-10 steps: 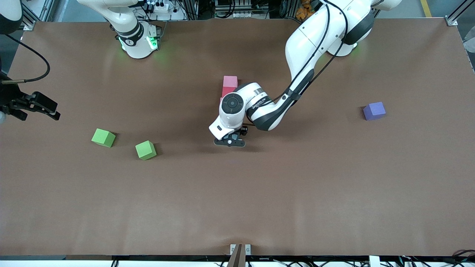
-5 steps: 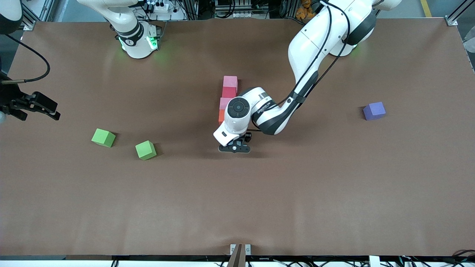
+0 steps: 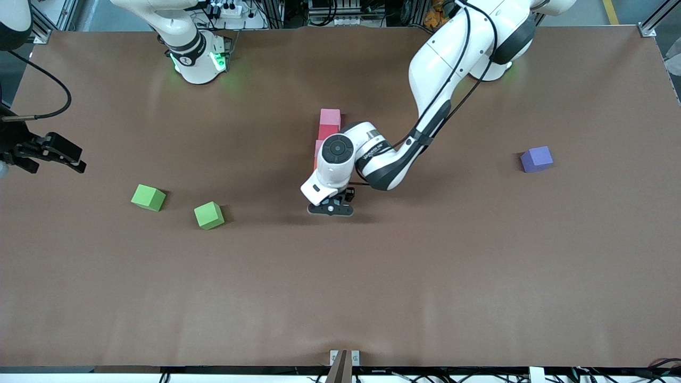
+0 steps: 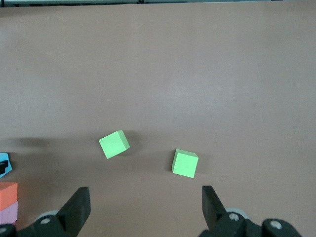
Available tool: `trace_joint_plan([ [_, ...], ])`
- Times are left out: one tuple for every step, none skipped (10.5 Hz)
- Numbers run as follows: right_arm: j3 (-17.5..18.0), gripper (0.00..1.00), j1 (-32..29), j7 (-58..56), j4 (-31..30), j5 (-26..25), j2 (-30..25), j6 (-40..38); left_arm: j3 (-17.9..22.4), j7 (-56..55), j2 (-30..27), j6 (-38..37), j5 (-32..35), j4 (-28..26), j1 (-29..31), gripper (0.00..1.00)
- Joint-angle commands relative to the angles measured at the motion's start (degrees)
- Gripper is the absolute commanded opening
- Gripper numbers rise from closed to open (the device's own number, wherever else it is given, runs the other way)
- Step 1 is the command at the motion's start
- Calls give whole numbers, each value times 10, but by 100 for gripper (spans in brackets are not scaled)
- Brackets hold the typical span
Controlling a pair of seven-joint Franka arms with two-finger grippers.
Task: Arrange blocks into number 1
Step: 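Lower the cyan cube at the row's orange end and open the left gripper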
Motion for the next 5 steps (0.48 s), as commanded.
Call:
trace_joint_plan([
  [7, 100, -15, -12, 16, -7, 7, -9, 11, -16, 11, 4, -12, 14, -18, 0],
  [7, 100, -16, -12, 15, -8, 9, -10, 11, -17, 13, 4, -12, 14, -22, 0],
  [7, 100, -16, -12, 16, -8, 9, -9, 12, -17, 14, 4, -12, 13, -23, 0],
  [7, 100, -15, -12, 16, -7, 9, -10, 16, -17, 14, 4, -12, 13, -30, 0],
  [7, 100, -16, -12, 16, -8, 9, -10, 19, -17, 14, 4, -12, 13, -33, 0],
])
